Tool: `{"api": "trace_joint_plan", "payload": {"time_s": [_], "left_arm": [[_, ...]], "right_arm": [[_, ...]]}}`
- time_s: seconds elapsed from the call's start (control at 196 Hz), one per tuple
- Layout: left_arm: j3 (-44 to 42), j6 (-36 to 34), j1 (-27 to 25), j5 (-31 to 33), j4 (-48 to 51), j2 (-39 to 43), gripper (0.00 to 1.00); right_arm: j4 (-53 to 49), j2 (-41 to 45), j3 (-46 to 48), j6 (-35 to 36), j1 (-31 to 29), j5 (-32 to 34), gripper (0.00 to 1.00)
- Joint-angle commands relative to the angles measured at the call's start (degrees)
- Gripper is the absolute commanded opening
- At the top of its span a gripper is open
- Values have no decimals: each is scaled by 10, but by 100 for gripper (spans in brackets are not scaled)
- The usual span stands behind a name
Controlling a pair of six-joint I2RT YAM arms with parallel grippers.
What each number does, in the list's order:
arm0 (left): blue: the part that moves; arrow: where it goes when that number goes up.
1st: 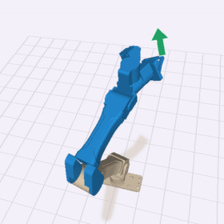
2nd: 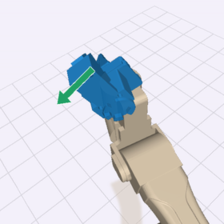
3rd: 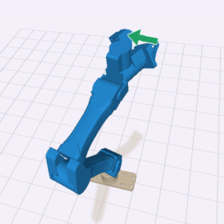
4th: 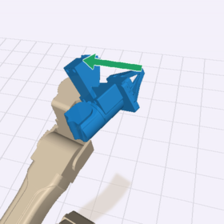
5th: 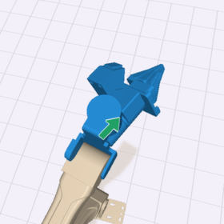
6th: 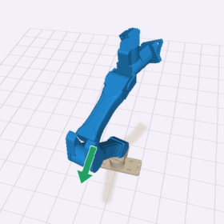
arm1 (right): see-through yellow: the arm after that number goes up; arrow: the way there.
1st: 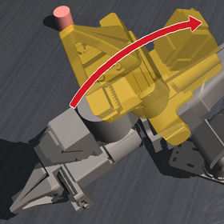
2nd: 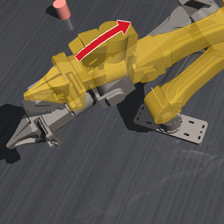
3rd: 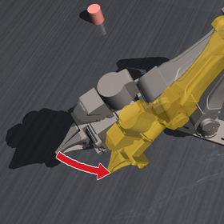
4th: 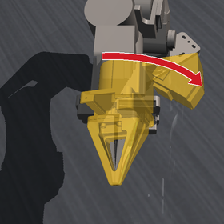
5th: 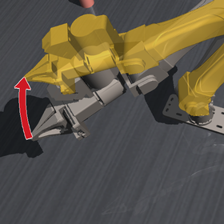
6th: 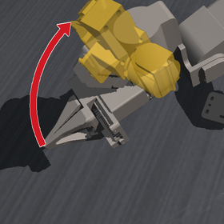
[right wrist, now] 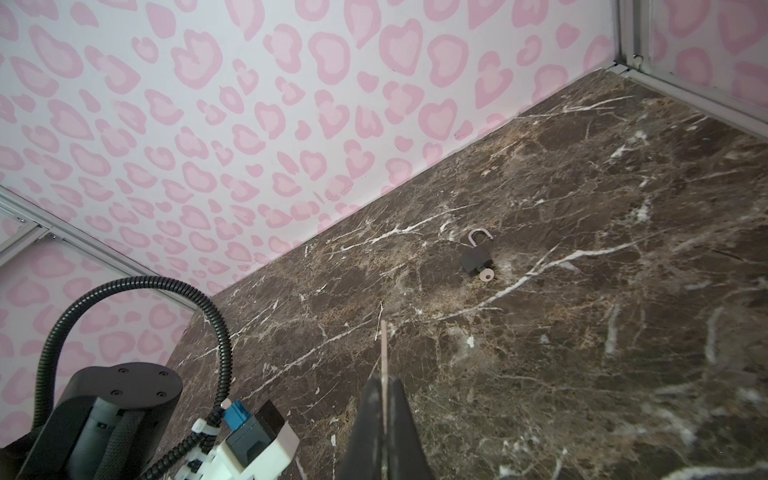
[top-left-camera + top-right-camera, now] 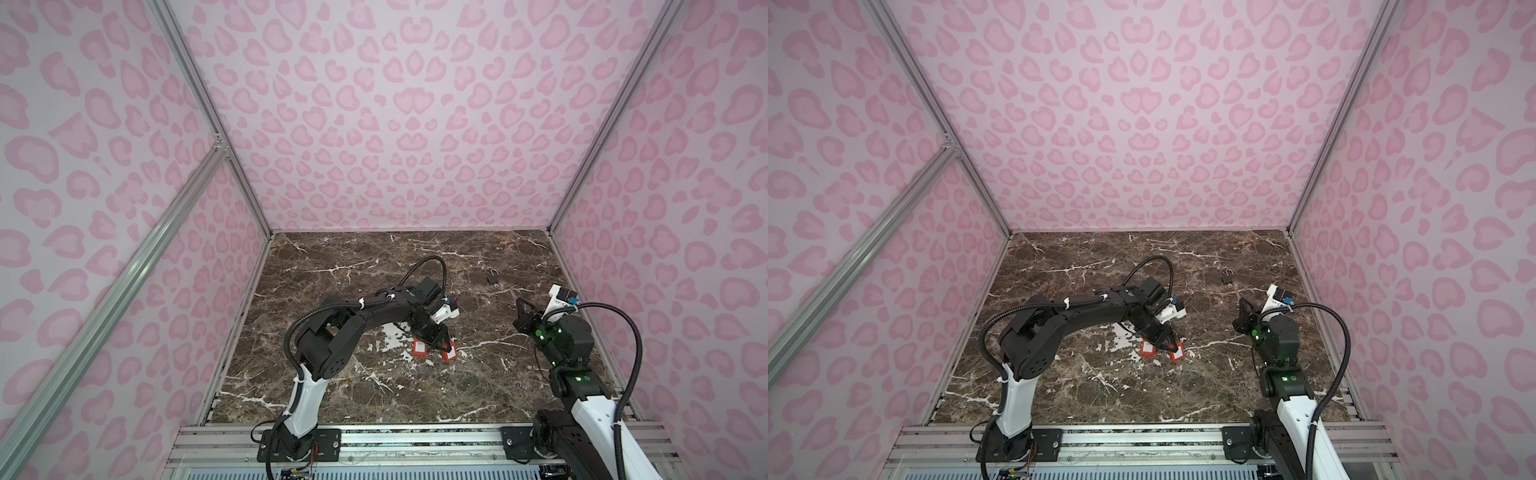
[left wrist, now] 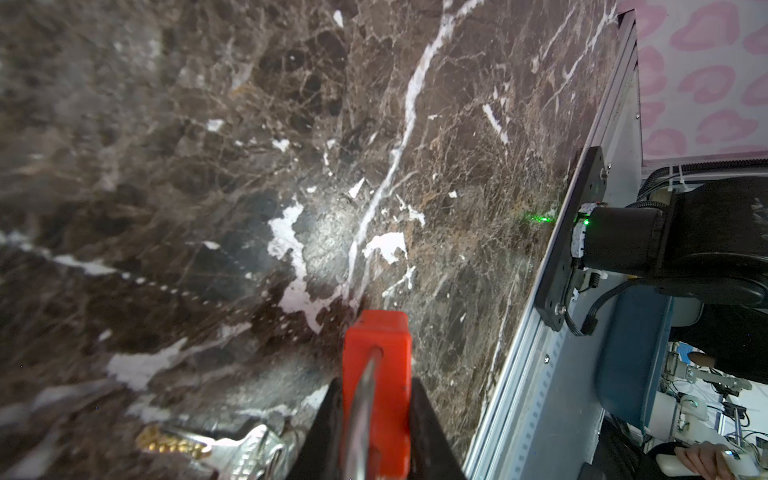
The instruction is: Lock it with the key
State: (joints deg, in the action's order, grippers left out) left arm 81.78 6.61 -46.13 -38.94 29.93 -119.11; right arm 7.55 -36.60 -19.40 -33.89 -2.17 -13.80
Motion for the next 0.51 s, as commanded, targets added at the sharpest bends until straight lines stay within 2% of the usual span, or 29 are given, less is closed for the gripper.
{"api": "trace_joint_plan", "payload": {"time_s": [0.0, 0.168, 0.377, 0.393, 0.423, 0.505], "left_arm": [[8, -12, 0, 0, 10, -7, 9], [14, -7, 0, 16, 11, -6, 23], [29, -4, 0, 28, 14, -14, 35], [29, -4, 1, 29, 14, -15, 41], [31, -5, 1, 29, 16, -16, 45], [32, -5, 1, 29, 17, -18, 47]], "right_arm": [[20, -2, -3, -2, 1, -4, 0], [21, -5, -6, -3, 1, -8, 0], [17, -4, -7, 0, 1, -8, 0], [17, -3, -6, 1, 1, -9, 0], [16, -2, -7, 1, 1, -9, 0], [15, -2, -9, 4, 2, -8, 0]]}}
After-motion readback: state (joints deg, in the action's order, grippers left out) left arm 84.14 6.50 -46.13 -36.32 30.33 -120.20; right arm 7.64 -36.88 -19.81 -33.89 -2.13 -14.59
